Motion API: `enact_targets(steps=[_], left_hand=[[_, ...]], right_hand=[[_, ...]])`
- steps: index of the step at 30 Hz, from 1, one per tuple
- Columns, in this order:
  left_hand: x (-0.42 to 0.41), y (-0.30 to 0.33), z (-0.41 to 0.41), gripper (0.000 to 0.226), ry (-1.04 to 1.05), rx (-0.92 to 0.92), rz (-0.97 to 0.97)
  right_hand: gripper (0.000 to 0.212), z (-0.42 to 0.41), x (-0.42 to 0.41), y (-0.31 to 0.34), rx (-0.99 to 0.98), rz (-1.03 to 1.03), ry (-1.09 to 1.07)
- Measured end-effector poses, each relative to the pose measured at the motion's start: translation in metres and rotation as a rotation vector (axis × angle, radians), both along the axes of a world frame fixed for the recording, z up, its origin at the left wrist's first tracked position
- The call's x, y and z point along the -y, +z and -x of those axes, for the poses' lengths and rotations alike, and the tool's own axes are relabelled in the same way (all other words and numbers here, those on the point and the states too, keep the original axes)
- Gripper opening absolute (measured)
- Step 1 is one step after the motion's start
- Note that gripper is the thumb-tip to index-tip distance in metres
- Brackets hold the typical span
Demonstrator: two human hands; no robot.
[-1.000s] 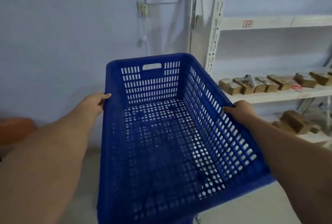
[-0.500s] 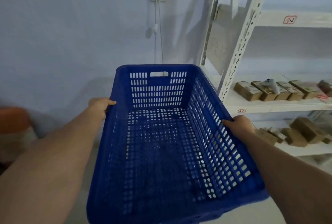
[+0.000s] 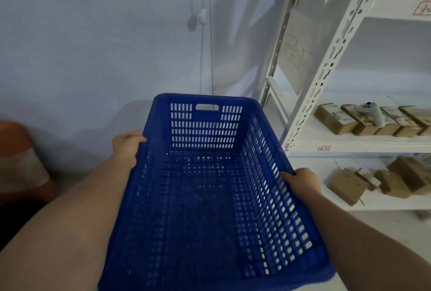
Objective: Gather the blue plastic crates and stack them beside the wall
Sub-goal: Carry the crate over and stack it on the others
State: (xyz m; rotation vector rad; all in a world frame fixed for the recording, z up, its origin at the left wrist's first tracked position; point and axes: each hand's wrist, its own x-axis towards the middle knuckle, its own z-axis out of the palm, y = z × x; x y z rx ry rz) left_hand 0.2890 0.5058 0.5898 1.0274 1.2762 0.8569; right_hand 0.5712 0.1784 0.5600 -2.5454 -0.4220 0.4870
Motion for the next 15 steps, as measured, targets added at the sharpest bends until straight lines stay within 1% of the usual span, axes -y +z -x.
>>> enact_targets(steps=[7, 15], left_hand=[[-0.021, -0.028, -0.017, 0.038, 0.04, -0.016, -0.027], [-0.035, -0.072, -0.025, 0.026, -0.004, -0.038, 0.019]], right_hand=[[0.025, -0.007, -0.013, -0.029, 0.018, -0.006, -0.023], [0.029, -0.014, -0.022, -0.056, 0.013, 0.015, -0.065]])
